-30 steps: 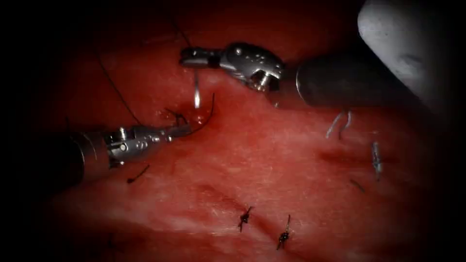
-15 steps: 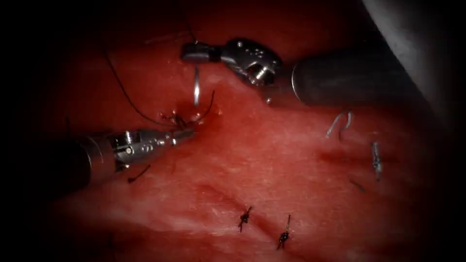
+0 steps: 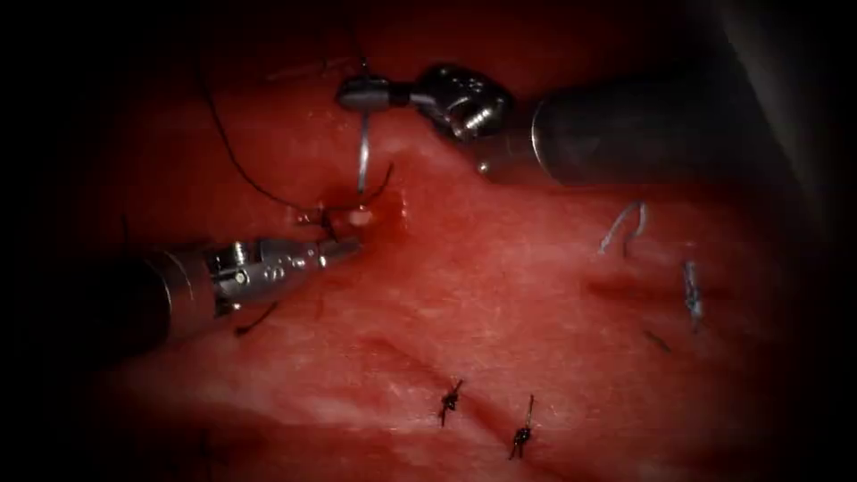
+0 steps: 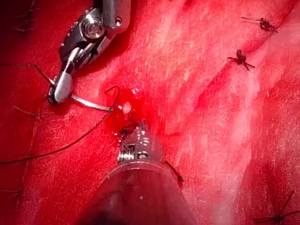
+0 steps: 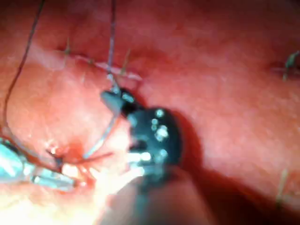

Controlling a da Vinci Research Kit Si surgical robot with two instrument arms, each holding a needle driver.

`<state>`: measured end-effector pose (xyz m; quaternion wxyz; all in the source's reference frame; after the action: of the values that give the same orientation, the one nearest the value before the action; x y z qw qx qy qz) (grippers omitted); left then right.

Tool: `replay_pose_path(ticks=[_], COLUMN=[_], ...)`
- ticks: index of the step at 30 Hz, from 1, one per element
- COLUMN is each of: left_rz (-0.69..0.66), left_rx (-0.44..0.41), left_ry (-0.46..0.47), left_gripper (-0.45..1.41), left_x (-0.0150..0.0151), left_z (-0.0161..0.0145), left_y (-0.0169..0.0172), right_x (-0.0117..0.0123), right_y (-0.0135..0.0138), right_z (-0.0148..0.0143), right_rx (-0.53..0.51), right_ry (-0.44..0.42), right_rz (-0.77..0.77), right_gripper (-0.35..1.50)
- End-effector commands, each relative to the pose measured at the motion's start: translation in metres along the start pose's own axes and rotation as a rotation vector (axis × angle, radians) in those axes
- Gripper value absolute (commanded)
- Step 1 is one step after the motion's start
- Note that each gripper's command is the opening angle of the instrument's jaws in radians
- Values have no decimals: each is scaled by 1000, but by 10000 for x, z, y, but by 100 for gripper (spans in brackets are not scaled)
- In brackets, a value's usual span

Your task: Wound Closure

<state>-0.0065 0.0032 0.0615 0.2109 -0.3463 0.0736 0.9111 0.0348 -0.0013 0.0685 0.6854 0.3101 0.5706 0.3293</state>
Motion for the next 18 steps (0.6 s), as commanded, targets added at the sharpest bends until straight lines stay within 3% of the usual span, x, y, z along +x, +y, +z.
replay_pose_path(ticks=[1,18], left_rz=[0,1], left_rx=[-3,-9], left_ry=[2,5], left_gripper=[-28,-28], left_x=[-2,-8], left_z=[7,3], left_y=[1,-6], right_x=[-14,-31], right_y=[-2,-36], right_z=[11,17], right_rx=[28,121], right_ry=[-8,-38], right_rz=[48,197], right_gripper=[-35,-35])
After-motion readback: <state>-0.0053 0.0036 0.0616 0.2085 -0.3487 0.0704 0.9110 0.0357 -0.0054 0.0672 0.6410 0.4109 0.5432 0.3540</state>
